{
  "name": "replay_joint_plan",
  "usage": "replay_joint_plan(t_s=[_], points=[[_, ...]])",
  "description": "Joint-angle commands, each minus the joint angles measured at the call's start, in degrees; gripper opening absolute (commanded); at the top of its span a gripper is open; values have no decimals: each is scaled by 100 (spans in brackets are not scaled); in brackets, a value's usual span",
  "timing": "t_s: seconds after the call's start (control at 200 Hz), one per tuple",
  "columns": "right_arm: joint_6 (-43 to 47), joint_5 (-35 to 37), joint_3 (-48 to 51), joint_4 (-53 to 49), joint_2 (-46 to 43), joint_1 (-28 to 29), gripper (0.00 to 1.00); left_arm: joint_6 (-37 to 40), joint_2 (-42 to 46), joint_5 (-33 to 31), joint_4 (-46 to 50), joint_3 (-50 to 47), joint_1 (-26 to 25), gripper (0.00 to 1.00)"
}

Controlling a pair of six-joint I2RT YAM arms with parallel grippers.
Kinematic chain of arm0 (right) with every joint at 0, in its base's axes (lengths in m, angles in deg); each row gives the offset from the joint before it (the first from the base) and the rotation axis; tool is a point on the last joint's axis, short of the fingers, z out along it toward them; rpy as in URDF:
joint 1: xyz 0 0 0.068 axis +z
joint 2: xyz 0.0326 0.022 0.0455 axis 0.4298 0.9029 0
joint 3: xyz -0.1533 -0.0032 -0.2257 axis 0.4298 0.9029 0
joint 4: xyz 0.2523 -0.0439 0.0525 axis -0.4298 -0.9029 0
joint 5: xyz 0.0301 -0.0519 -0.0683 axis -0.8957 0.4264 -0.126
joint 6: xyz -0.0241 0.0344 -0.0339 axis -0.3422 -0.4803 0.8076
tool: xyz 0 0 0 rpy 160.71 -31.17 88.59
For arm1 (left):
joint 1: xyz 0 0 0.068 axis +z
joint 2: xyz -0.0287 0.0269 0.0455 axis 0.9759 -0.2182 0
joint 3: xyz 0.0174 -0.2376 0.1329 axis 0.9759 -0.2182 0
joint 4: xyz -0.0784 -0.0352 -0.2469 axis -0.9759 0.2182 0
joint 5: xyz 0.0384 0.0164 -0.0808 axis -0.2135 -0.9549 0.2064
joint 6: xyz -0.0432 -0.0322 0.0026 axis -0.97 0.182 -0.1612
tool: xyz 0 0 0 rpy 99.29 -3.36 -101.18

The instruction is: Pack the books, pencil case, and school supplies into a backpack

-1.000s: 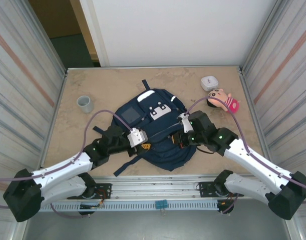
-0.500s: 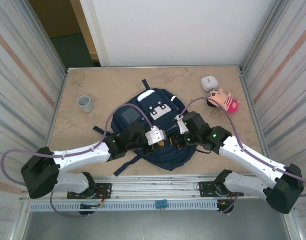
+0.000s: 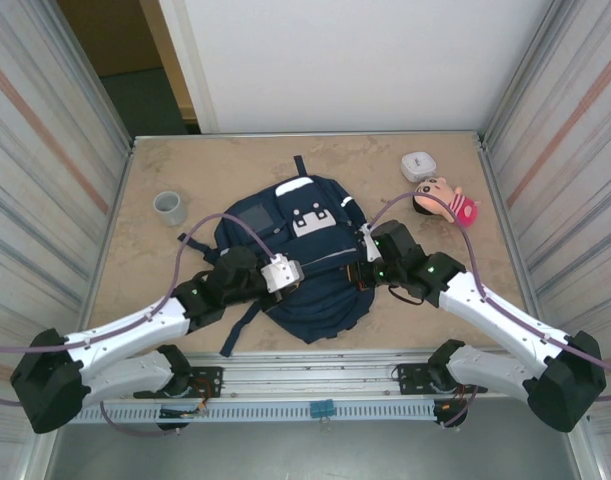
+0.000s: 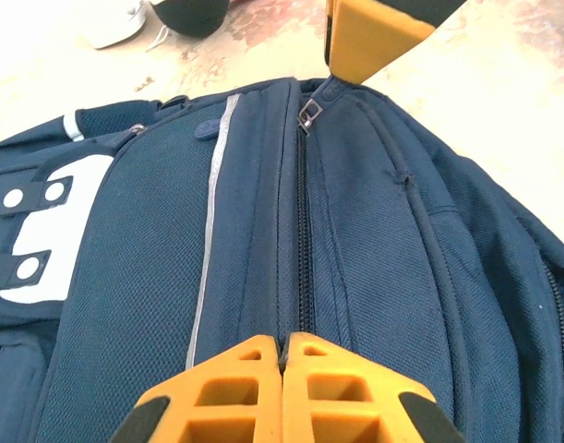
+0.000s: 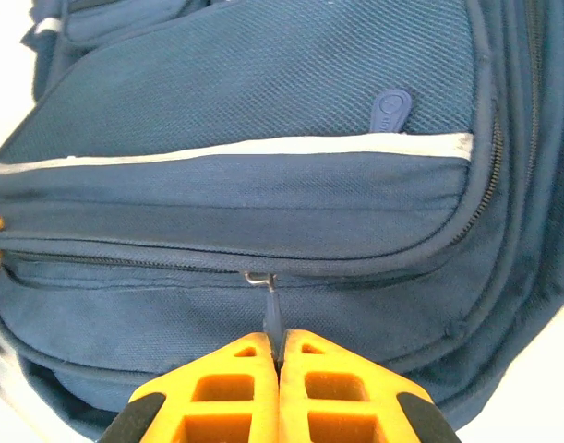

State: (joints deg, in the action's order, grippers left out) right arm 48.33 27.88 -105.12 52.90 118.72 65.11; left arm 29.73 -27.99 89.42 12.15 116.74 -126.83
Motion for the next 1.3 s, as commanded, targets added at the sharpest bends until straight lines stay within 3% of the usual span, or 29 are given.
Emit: replay_joint_plan(t_s=[0.0, 0.07, 0.145, 0.241, 0.391, 0.451, 0.556, 0.681, 0.752, 0.957, 1.293], points=[[5, -332, 166, 521, 88, 34, 0, 80, 218, -294, 250, -73, 55, 17], [71, -465, 100, 541, 136, 190, 0, 64, 166, 74, 177, 16, 35, 42], [106, -469, 15, 463, 141, 317, 0, 34, 4, 200, 97, 186, -118, 59], [114, -452, -75, 384, 115, 416, 0, 40, -401, -129, -64, 514, -408, 66], [149, -393, -159, 294, 100, 477, 0, 74, -1347, -261, -150, 1118, -554, 66], [138, -255, -182, 227, 102, 479, 0, 74, -1708, -435, -38, 1349, -568, 61], [87, 323, -177, 9, 83, 442, 0, 78, -2007, -750, 105, 1449, -578, 34], [-27, 837, -94, -193, 36, 197, 0, 224, -1632, -803, 100, 1137, -560, 9], [-54, 928, 4, -190, -1, -17, 0, 321, -1286, -651, 65, 890, -485, 0], [-93, 783, 285, 316, -41, -374, 0, 712, -196, 603, 140, 325, -86, 0], [-508, 659, 603, 1681, 502, -681, 0, 1012, 587, 1377, -2, 24, -36, 0]])
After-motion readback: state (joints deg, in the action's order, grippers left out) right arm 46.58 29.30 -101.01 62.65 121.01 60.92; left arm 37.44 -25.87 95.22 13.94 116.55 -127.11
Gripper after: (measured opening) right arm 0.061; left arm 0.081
